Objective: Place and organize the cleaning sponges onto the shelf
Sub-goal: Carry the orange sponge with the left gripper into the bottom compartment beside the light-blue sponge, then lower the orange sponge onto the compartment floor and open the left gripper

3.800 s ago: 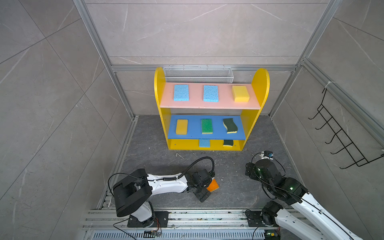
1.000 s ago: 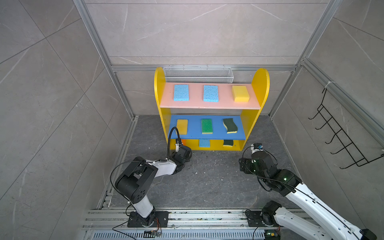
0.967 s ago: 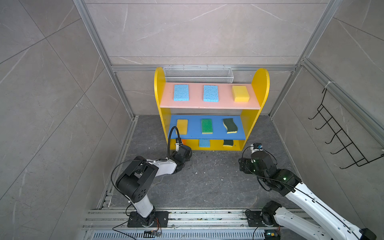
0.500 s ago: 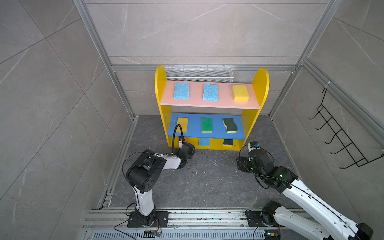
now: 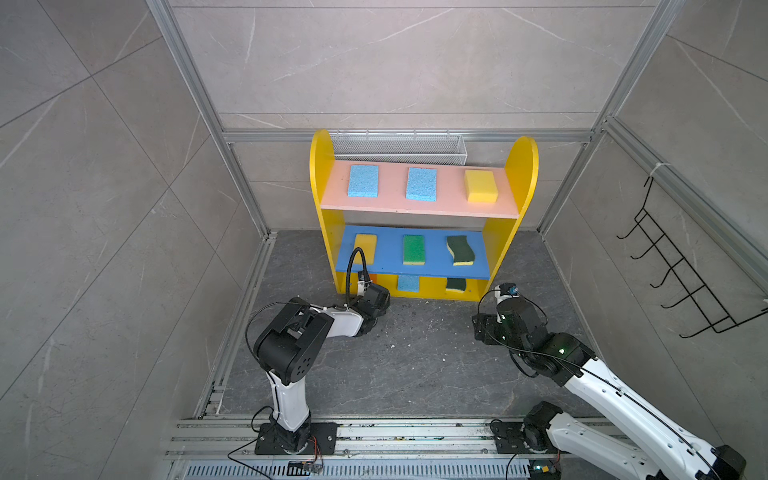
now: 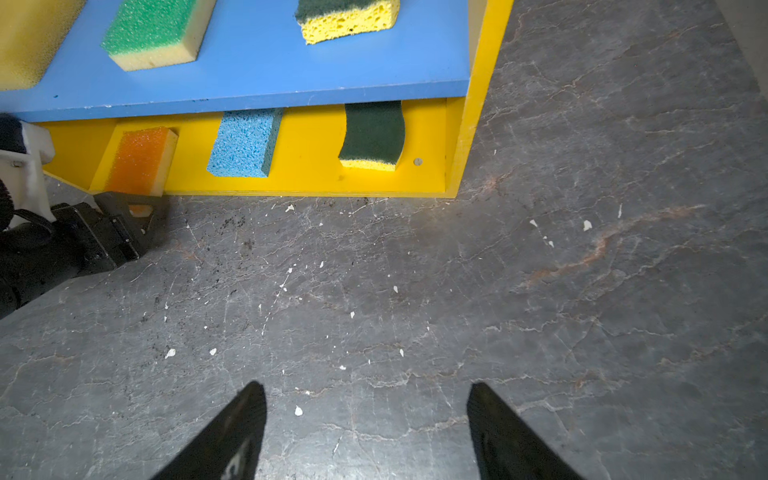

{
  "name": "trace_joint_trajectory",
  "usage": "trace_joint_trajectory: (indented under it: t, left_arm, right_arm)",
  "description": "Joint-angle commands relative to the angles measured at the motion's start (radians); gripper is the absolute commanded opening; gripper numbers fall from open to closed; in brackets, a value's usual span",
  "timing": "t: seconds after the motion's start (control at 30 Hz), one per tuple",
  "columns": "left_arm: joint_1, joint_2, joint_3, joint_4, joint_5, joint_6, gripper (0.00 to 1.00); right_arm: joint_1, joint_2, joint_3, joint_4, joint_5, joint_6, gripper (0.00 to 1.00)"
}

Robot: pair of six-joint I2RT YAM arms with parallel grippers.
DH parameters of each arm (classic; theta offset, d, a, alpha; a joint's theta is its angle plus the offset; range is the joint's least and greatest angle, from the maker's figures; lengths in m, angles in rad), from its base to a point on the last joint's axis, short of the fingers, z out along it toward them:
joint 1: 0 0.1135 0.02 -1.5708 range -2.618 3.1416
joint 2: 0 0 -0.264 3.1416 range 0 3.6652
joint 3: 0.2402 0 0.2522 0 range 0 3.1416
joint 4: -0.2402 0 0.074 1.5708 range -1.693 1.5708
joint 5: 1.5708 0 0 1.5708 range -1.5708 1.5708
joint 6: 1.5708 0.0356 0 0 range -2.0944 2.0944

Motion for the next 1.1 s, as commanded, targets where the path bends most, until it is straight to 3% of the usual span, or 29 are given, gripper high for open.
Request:
trace_joint_trajectory:
  t: [0.0, 0.4, 0.7, 0.87, 1.07]
  left_arm:
    - [0.014, -0.025, 0.037, 0.073, -0.058, 0.012, 0.79]
    - [0.004, -0.150, -0.051, 0.089, -0.051, 0.017, 0.84]
    - [-0.038, -0.295, -0.160, 0.075, -0.051, 0.002, 0.82]
    - [-0.059, -0.446, -0.299, 0.098, 0.009, -0.058, 0.71]
    - [-0.061, -0.590, -0.476, 0.235, 0.164, -0.109, 0.45]
  right_arm:
    - [-0.004, -0.017, 0.027, 0.003, -0.011, 0.004, 0.79]
    - [-0.004, -0.042, 0.024, -0.003, -0.036, 0.017, 0.77]
    - [-0.004, -0.073, 0.013, -0.019, -0.054, 0.039, 0.75]
    - [-0.004, -0.097, 0.004, -0.028, -0.054, 0.047, 0.74]
    - [-0.004, -0.100, -0.005, -0.017, -0.075, 0.041, 0.73]
